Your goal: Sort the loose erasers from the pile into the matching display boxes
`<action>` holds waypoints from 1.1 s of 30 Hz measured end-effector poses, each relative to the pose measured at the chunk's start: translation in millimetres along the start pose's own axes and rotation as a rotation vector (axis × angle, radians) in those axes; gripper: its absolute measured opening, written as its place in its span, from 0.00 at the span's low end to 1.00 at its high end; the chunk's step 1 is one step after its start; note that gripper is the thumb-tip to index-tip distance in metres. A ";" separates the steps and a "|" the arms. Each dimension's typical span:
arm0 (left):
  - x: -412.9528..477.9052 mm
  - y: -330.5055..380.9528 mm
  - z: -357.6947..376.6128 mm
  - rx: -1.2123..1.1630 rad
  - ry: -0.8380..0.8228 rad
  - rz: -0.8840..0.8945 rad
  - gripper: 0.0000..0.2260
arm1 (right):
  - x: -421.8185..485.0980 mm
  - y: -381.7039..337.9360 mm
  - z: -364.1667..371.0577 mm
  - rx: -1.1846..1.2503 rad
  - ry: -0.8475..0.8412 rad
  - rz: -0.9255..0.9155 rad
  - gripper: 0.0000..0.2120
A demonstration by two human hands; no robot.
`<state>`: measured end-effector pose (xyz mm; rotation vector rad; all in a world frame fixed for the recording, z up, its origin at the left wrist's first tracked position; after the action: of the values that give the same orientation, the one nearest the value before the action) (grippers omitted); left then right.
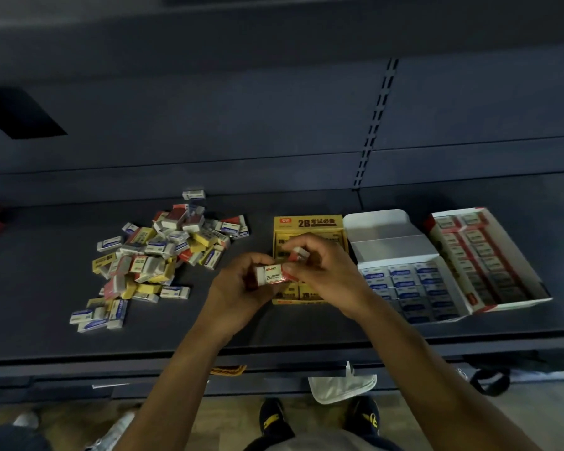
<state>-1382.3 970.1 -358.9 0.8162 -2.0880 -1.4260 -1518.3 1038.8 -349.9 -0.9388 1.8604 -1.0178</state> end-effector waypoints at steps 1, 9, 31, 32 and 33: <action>2.5 -0.2 3.9 0.032 -0.016 0.011 0.14 | -1.0 -0.4 -3.0 -0.031 0.012 -0.005 0.13; 20.6 5.1 25.6 0.093 0.003 0.023 0.13 | -5.2 5.1 -38.2 -0.094 0.104 0.022 0.19; 62.5 68.2 144.2 0.285 -0.204 0.217 0.10 | -52.4 43.7 -166.1 -0.435 0.303 -0.072 0.12; 66.3 70.8 153.5 0.325 -0.223 0.232 0.11 | -55.6 45.0 -174.8 -0.448 0.320 -0.076 0.11; 70.2 72.4 162.7 0.373 -0.241 0.243 0.12 | -58.3 46.8 -183.3 -0.459 0.333 -0.075 0.10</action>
<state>-1556.9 1046.9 -342.7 0.5144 -2.5848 -1.0649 -1667.7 1162.1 -309.3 -1.1621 2.4188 -0.8417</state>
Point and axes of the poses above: each hand's wrist, its own x-axis towards the middle knuckle, its own z-axis out of the palm, y = z × x, the point moved 7 cm from there along x, towards the middle knuckle, and after that the axes turned 12 degrees about z, right-handed, at the moved point
